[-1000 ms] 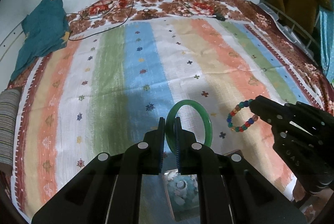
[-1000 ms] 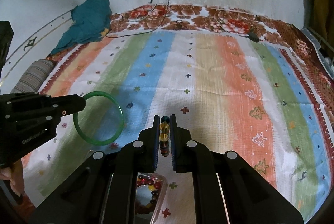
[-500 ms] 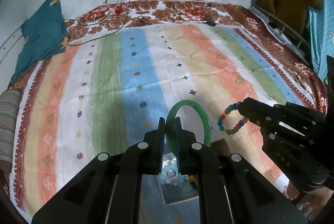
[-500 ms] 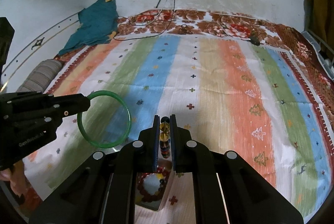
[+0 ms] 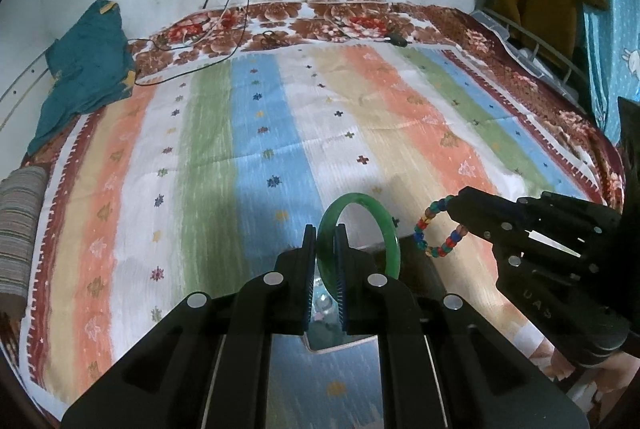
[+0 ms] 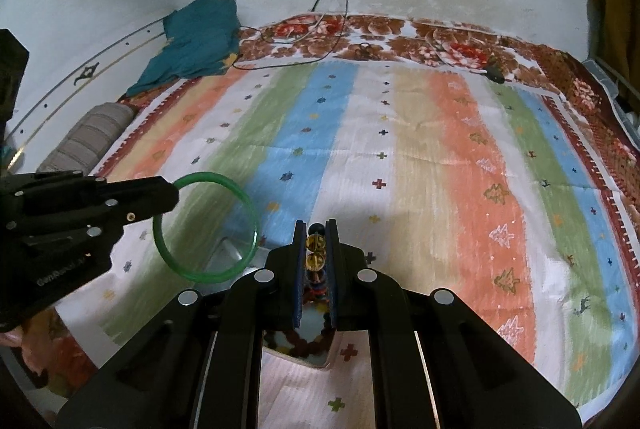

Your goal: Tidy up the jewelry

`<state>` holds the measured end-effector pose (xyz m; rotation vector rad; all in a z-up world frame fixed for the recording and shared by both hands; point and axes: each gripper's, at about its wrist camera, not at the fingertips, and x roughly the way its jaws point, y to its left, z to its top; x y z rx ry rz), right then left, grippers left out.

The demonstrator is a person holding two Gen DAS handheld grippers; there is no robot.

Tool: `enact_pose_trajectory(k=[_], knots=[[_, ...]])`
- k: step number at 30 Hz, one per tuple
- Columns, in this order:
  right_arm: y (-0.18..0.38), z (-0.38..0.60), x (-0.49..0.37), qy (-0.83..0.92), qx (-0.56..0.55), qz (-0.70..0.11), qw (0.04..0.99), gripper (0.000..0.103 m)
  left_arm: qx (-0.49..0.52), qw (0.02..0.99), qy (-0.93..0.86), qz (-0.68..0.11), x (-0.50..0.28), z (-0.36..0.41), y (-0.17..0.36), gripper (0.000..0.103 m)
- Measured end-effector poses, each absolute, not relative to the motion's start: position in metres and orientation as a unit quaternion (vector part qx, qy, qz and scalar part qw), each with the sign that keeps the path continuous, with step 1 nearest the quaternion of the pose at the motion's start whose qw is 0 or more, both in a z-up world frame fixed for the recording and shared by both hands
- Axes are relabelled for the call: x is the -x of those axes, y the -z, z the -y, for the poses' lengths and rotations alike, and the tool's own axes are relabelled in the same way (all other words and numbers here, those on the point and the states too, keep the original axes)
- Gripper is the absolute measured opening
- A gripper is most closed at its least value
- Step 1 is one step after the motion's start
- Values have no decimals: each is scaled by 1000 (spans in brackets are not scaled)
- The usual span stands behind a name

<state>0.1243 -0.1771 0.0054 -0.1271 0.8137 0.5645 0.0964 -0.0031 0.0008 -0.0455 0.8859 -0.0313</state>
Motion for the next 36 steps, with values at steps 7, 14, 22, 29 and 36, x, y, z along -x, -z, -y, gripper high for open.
enact_pose_trajectory(k=[7,14,22,29,36], knots=[[-4,177,-114,-286,60,-396,870,10,26,904,19,-426,-85,6,-1,9],[3,178,-104,-274,83,-411,866,40,27,899,16,-437,-79,7,2,30],[-7,194,-92,-274,73,-401,871,53,45,899,15,-436,-61,-3,0,52],[-10,208,-82,-271,65,-401,873,65,53,902,29,-427,-44,0,-6,66],[-14,215,-68,-277,66,-391,875,76,56,903,36,-426,-31,0,-4,88]])
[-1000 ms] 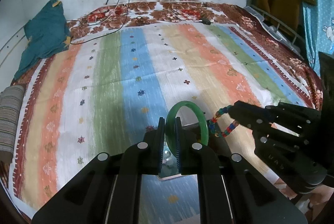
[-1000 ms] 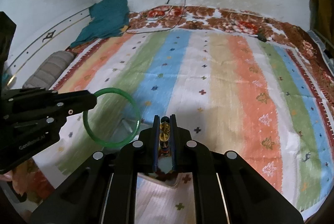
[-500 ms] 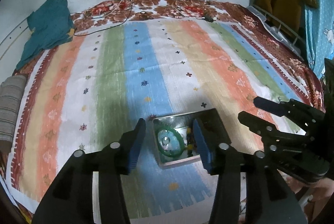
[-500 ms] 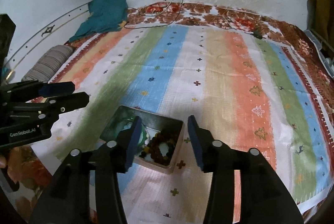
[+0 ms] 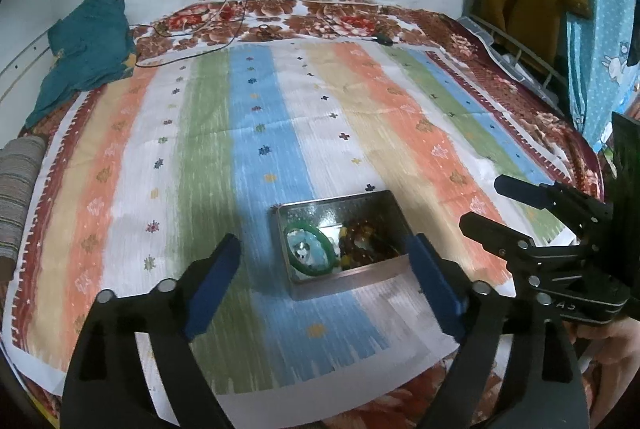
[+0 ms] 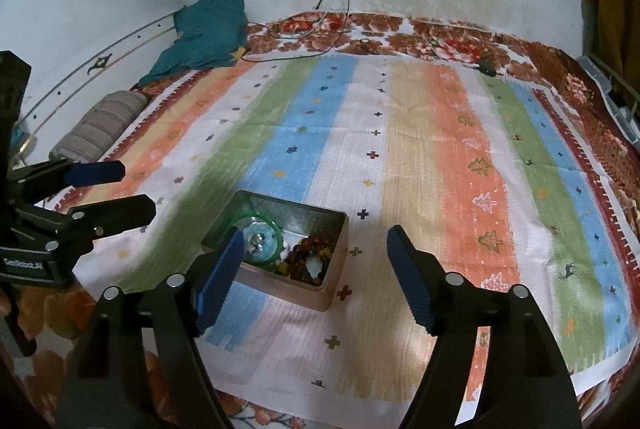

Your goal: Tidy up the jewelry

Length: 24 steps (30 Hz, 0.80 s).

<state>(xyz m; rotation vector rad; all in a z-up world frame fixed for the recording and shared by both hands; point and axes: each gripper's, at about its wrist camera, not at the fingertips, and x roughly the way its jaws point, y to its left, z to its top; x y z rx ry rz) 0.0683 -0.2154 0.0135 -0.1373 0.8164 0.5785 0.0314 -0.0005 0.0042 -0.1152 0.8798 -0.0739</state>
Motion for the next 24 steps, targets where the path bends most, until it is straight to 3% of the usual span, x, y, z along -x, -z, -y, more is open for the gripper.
enact_pose_trajectory(k=[4,11,24], knots=[[-14,221,-63,-282,62,-388,875,82,50,905,34,-421,-23,1,-4,97],[-15,229,-51,-300,56,-382,872,92,50,905,37,-422,-10,1,-2,97],[-17,232,-43,-305,54,-377,873,93,43,917,26,-396,1,2,-9,97]])
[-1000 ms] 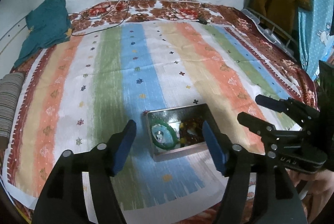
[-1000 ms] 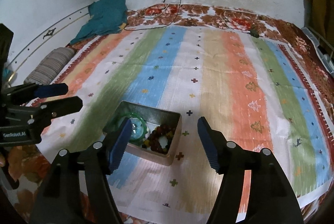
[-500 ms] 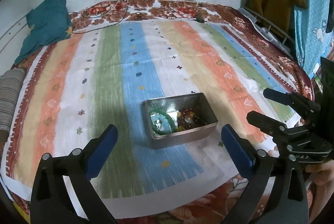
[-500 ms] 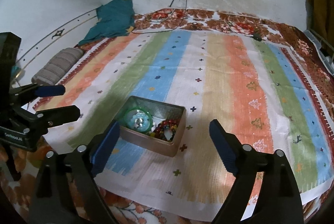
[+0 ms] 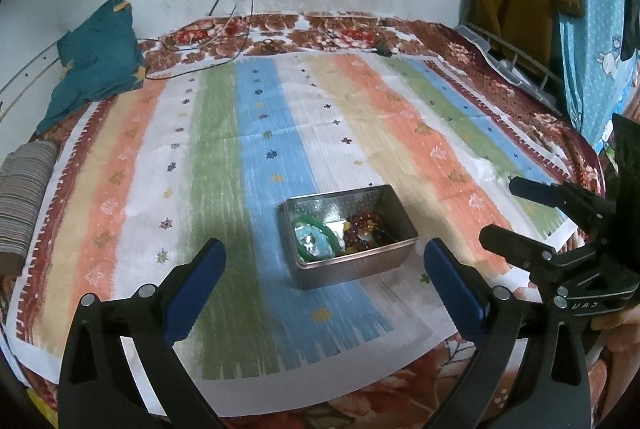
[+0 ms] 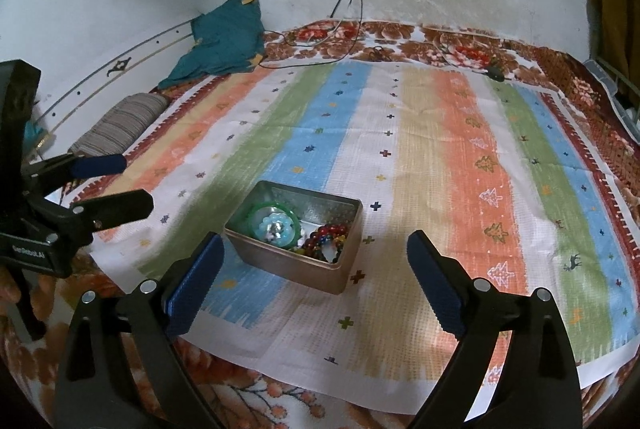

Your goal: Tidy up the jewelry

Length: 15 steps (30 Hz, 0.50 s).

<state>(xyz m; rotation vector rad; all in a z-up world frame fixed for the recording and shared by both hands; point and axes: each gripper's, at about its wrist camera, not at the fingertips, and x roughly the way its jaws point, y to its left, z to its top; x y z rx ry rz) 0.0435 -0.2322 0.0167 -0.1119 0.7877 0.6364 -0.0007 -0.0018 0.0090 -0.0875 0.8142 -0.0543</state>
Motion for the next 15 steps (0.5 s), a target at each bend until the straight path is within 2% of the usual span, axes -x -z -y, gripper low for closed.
enact_pose_trajectory(k=[15], knots=[[-21,237,-40,-309,48,-375,873,93,26,920,17,-391,7,6,-13,97]])
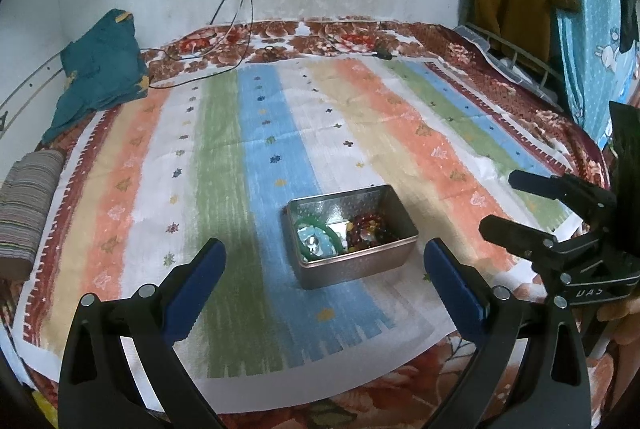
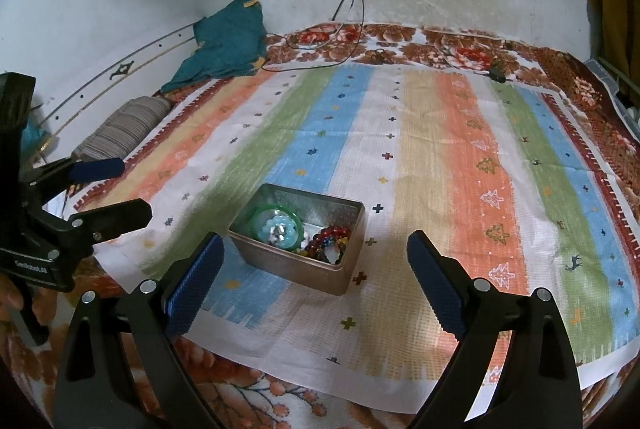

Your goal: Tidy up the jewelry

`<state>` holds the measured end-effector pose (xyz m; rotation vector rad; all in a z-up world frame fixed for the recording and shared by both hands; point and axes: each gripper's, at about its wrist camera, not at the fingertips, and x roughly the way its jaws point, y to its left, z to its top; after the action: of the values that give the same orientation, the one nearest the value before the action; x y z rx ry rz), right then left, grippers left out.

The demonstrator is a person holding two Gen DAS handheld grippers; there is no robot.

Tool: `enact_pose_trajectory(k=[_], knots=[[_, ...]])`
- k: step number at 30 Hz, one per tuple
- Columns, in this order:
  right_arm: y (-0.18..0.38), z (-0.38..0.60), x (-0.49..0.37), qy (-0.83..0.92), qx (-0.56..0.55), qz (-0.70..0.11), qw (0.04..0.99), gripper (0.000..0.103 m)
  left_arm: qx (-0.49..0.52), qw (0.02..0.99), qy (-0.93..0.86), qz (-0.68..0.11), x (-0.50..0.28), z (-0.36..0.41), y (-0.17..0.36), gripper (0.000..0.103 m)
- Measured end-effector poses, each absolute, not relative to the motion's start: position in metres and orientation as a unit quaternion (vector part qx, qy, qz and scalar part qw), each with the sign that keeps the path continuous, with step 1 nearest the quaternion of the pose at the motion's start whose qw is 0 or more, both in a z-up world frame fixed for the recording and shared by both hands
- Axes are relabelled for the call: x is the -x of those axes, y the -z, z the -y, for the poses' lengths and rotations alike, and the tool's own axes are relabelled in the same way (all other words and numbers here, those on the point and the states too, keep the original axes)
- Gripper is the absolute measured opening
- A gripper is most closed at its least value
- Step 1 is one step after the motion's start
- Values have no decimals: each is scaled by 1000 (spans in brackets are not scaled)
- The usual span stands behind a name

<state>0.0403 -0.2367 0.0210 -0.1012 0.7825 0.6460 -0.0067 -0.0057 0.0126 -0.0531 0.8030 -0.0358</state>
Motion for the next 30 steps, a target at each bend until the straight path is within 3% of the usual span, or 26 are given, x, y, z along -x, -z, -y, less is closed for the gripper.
enact_pose_trajectory(k=[30], knots=[[-16,238,-40,-311,50,-380,870,93,8,920,10,-391,7,9,-9,97]])
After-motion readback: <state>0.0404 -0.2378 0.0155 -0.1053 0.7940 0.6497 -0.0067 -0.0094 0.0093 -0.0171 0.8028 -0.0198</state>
